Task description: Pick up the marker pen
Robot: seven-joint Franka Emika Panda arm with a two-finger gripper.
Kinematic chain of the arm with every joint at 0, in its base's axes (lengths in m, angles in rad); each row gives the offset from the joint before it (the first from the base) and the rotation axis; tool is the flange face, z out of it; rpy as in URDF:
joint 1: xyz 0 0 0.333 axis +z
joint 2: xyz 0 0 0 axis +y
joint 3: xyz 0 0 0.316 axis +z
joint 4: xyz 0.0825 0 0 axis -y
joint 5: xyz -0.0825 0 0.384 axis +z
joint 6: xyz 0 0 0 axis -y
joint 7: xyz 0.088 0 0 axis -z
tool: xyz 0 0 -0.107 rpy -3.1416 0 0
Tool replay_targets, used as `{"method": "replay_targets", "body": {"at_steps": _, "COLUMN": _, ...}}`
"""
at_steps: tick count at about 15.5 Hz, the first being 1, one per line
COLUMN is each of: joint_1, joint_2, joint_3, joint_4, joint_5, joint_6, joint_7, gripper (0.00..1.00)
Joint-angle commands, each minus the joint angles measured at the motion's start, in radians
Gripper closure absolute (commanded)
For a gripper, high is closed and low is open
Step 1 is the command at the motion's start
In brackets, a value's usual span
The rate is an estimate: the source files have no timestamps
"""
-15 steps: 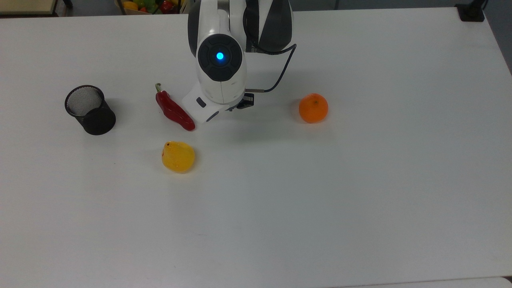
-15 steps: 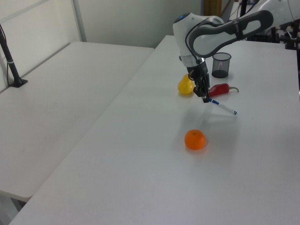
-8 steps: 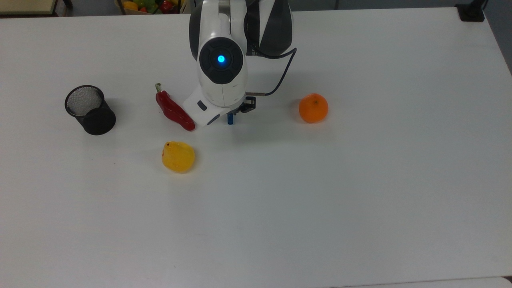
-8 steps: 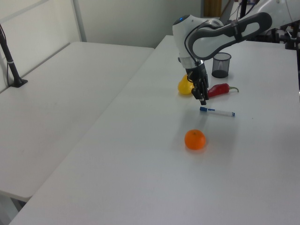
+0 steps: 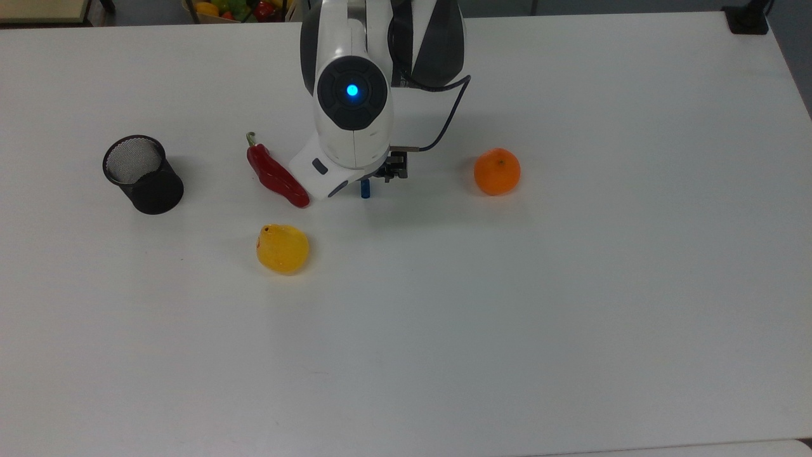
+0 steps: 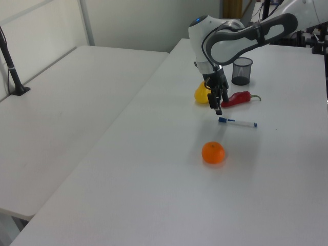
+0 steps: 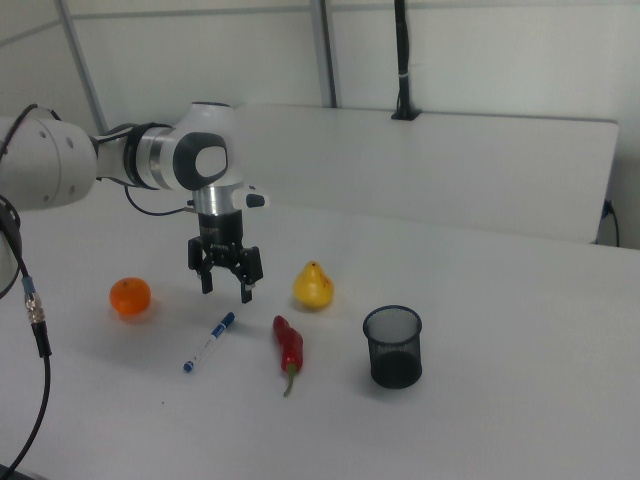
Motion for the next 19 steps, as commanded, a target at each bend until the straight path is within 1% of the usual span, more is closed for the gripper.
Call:
{"method": "replay_targets", "body": {"at_steps": 1, "joint_1": -0.011, "joint_2": -0.104, "joint_3": -0.001, "joint_4": -0.028, "joint_5": -0.018, "joint_6": 0.016, "joint_7": 0.016, "gripper": 0.0}}
{"method": "replay_targets", "body": {"at_steps": 5, "joint_1": -0.06, "joint_2": -0.239, "joint_3": -0.001, "joint_4": -0.077, "joint_5": -0.016, "joint_6": 0.018, "joint_7": 0.057, "gripper": 0.0}}
{"method": "replay_targets", "body": {"at_steps": 7, "joint_1": -0.097, "joint_2": -0.328, "joint_3": 0.001, "joint_4": -0.12, "joint_5": -0.014, "joint_6": 0.01, "joint_7": 0.057, "gripper": 0.0}}
{"method": "replay_targets", "body": {"at_steps": 9, "joint_1": -0.113, "joint_2": -0.38, "joint_3": 0.001, "joint_4": -0.154, "joint_5": -0.011, "joint_6": 0.007, "joint_7": 0.059, "gripper": 0.0}}
{"method": "replay_targets", "body": {"at_steps": 14, "joint_1": -0.138, "joint_2": -0.455, "joint_3": 0.001, "joint_4": -0.2, "joint_5": -0.004, "joint_6": -0.013, "joint_7": 0.059, "gripper": 0.0}}
{"method": "replay_targets", "body": {"at_steps": 16, "joint_1": -0.146, "joint_2": -0.465, "joint_3": 0.001, "joint_4": -0.2, "joint_5": -0.001, "joint_6": -0.048, "joint_7": 0.059, "gripper": 0.0}}
{"method": "replay_targets", "body": {"at_steps": 19, "joint_1": -0.147, "joint_2": -0.465, "joint_3": 0.001, "joint_4": -0.197, "joint_5": 0.001, "joint_6": -0.054, "joint_7": 0.059, "gripper": 0.0}}
